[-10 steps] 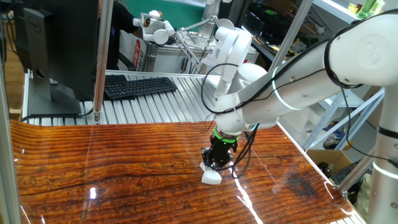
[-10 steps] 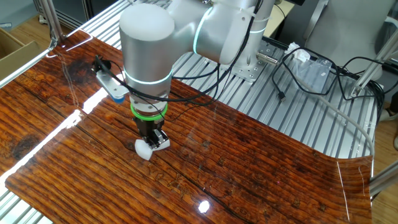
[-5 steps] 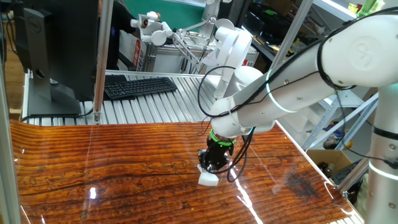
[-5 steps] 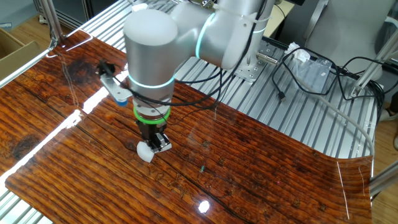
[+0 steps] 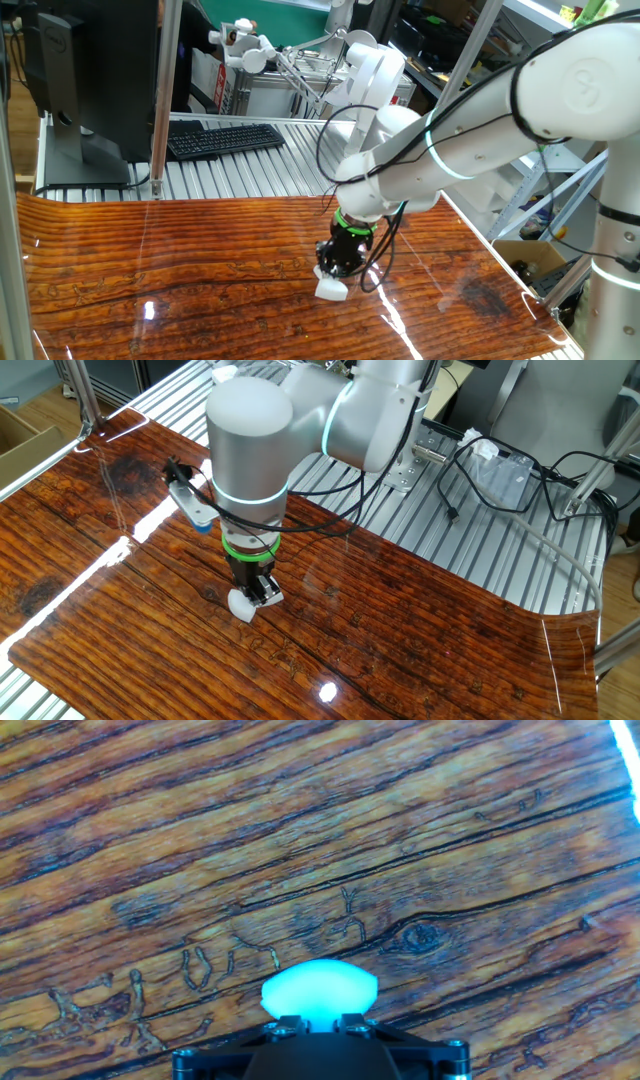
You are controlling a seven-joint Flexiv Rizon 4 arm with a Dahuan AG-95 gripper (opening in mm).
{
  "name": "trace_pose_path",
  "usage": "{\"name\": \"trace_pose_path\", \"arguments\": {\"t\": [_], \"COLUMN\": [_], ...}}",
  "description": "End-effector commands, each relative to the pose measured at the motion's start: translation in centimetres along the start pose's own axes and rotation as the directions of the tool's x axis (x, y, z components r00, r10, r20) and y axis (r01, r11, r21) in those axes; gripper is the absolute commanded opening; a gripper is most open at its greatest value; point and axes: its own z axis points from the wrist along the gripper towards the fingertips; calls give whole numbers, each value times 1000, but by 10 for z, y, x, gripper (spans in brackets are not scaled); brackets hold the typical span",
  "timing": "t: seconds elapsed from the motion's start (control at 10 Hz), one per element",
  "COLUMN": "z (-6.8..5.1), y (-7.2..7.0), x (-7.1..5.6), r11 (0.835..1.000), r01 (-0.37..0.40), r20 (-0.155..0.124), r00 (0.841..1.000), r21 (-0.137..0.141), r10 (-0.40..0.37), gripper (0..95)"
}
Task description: Clean the tabletop with a sponge
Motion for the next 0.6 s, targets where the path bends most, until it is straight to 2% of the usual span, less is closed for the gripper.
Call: {"name": "trace_pose_path", "arguments": {"t": [0.1, 0.6], "z": [-12, -15], "y": [-1, 0], "x": [-1, -5], "r11": [1000, 1000], "r01": [9, 21], "r20": [-52, -52], "r00": [999, 998], "r21": [5, 7], "r10": [-9, -21], "gripper": [0, 0]}}
